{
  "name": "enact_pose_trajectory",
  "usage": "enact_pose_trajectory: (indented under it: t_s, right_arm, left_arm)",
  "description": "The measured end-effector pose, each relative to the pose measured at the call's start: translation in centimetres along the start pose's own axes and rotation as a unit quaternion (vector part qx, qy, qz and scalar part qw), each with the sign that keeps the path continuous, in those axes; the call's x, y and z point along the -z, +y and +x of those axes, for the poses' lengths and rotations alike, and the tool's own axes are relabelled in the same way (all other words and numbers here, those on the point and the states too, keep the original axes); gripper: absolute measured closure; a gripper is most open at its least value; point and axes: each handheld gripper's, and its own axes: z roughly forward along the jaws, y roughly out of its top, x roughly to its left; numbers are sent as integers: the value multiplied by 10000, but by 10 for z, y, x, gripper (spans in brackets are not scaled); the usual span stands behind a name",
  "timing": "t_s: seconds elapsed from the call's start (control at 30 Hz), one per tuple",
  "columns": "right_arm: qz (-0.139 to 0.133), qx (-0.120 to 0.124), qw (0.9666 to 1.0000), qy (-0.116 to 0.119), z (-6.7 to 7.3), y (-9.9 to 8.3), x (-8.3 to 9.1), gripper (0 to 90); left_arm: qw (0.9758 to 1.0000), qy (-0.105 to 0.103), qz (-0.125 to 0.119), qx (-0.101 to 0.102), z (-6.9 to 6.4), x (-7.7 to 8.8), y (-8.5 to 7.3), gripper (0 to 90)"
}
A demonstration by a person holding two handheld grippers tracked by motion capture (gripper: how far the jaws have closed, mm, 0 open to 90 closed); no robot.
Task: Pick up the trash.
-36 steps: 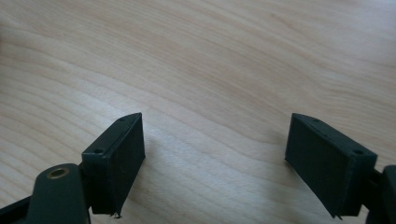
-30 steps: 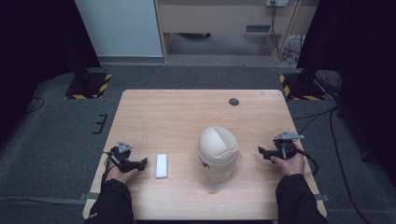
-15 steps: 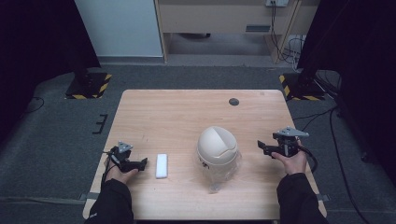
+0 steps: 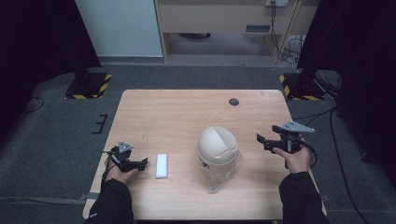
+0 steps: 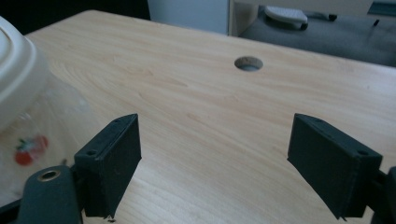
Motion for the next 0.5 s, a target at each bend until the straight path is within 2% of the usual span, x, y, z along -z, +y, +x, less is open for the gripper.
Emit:
enact_pose_trajectory:
  t_s: [0.27, 0.5]
  right_arm:
    - [-332, 169, 9992, 153, 7, 23, 15, 167]
    - [-555, 313, 9972, 378, 20, 43, 30, 160]
  left_arm:
    - [10000, -11, 2, -14, 0, 0, 0, 0]
    - [10000, -20, 3, -21, -1, 0, 0, 0]
